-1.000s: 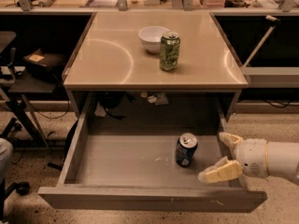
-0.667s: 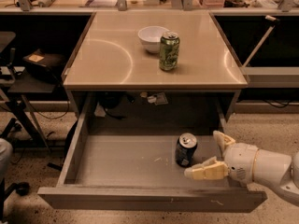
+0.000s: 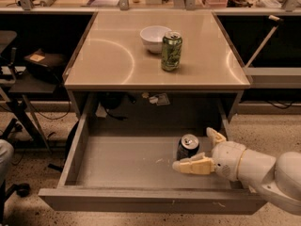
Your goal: Pick pepsi can from top drawer and place on counter
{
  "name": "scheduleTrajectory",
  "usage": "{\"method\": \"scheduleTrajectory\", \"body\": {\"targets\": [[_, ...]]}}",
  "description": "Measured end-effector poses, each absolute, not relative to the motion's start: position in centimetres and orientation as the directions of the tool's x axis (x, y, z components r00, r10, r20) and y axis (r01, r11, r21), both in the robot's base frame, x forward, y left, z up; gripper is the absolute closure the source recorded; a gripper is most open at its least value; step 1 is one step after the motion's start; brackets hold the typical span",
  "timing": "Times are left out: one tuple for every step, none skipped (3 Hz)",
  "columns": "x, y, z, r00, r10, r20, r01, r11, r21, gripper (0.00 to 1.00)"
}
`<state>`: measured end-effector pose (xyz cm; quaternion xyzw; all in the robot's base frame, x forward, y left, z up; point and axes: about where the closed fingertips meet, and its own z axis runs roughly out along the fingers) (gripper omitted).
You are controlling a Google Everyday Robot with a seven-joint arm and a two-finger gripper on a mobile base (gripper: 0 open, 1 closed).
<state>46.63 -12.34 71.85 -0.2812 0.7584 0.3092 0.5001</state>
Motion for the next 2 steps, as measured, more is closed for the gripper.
{"method": "scheduleTrajectory", "body": {"targets": [[47.7,-10.6,70.5,-0.285,-0.092,-0.954,-0.700,0.700,0.142,0.00],[49.2,-9.6,71.7,-0.242,-0.108,-0.964,-0.685,0.723,0.091,0.00]]}}
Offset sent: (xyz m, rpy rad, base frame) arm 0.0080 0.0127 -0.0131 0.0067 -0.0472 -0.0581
